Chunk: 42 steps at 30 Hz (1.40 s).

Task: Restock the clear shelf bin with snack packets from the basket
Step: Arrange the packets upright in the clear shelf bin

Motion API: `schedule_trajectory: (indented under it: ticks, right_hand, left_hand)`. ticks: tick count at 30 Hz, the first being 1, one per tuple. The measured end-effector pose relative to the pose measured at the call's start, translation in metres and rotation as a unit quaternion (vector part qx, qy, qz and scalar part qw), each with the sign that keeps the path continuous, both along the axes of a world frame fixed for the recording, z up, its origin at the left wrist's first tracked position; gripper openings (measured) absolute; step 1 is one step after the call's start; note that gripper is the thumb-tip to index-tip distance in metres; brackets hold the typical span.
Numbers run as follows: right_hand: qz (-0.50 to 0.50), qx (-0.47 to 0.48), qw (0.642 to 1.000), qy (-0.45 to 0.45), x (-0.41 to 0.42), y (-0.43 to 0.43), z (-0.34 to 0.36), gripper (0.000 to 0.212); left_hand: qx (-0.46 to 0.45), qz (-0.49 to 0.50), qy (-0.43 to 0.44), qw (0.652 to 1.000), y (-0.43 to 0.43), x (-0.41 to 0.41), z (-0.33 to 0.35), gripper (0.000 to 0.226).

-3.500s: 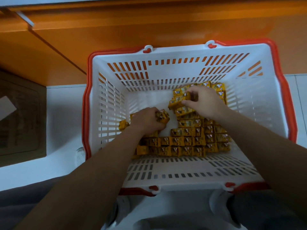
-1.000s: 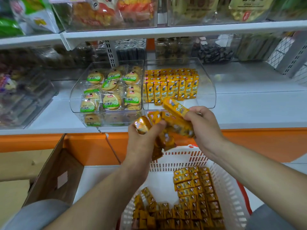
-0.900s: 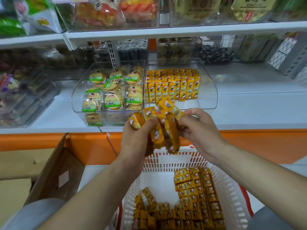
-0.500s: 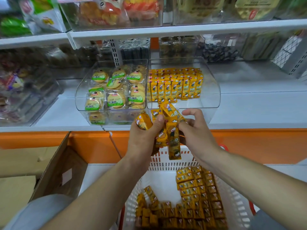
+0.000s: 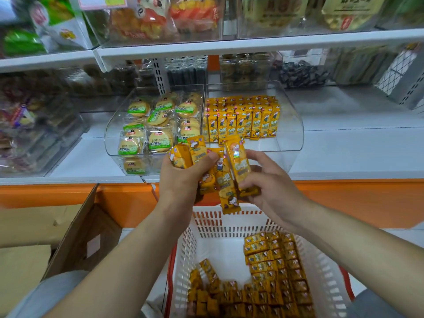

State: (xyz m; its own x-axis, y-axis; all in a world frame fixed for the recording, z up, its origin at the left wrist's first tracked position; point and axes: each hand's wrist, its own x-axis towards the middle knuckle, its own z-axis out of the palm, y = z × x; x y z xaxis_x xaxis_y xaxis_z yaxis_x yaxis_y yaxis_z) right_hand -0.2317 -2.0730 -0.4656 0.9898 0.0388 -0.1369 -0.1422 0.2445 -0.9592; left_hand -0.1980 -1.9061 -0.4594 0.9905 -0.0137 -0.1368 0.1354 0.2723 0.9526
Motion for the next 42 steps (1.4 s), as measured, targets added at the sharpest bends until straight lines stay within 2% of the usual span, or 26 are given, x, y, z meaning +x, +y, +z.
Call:
schedule_trajectory:
  ticks: [2,5,8,15,19,24,30,32,34,36,38,42]
  right_hand:
    - [0.037,-0.034,0.999,0.0,-0.003,0.002,-0.001,0.042]
    - [0.049,-0.064,0.997,-0.001,-0.005,0.003,-0.004,0.03]
    - [0.042,-0.115,0.992,-0.016,-0.006,0.002,-0.003,0.031]
    - [-0.013,-0.031,0.999,-0.023,0.002,-0.009,0.007,0.034]
    - [-0.011,-0.039,0.999,-0.015,0.002,-0.01,0.007,0.035]
    - [0.016,-0.001,1.0,-0.002,0.001,-0.01,0.007,0.048]
    - [0.034,0.024,0.999,-0.001,0.004,-0.014,0.007,0.047]
    - [0.033,0.006,0.999,-0.013,0.005,-0.014,0.006,0.048]
    - [0.022,-0.037,0.999,-0.019,0.004,-0.013,0.004,0.046]
    - [0.011,-0.099,0.995,-0.018,0.004,-0.011,0.001,0.036]
    - [0.007,-0.143,0.99,-0.013,0.003,-0.009,0.001,0.035]
    - [0.016,-0.152,0.988,-0.002,0.002,-0.012,0.005,0.059]
  left_hand:
    - [-0.006,0.007,0.004,1.0,0.001,0.001,0.0,0.056]
    - [-0.008,0.017,0.011,1.0,0.003,0.002,0.0,0.064]
    - [0.004,0.017,-0.002,1.0,0.004,0.002,-0.001,0.064]
    - [0.046,-0.061,-0.007,0.997,-0.002,-0.008,-0.012,0.054]
    - [0.054,-0.062,0.024,0.996,-0.004,-0.008,-0.016,0.051]
    - [0.036,-0.066,0.063,0.995,-0.004,-0.005,-0.017,0.032]
    - [0.046,-0.044,0.082,0.995,-0.004,-0.002,-0.016,0.019]
    - [0.031,-0.051,0.093,0.994,-0.004,-0.004,-0.014,0.025]
    - [0.005,-0.08,0.096,0.992,-0.004,-0.006,-0.01,0.045]
    - [0.018,-0.108,0.078,0.991,-0.007,-0.008,-0.009,0.058]
    - [0.038,-0.101,0.073,0.992,-0.009,-0.009,-0.01,0.053]
    - [0.041,-0.083,0.083,0.992,-0.007,-0.006,-0.009,0.036]
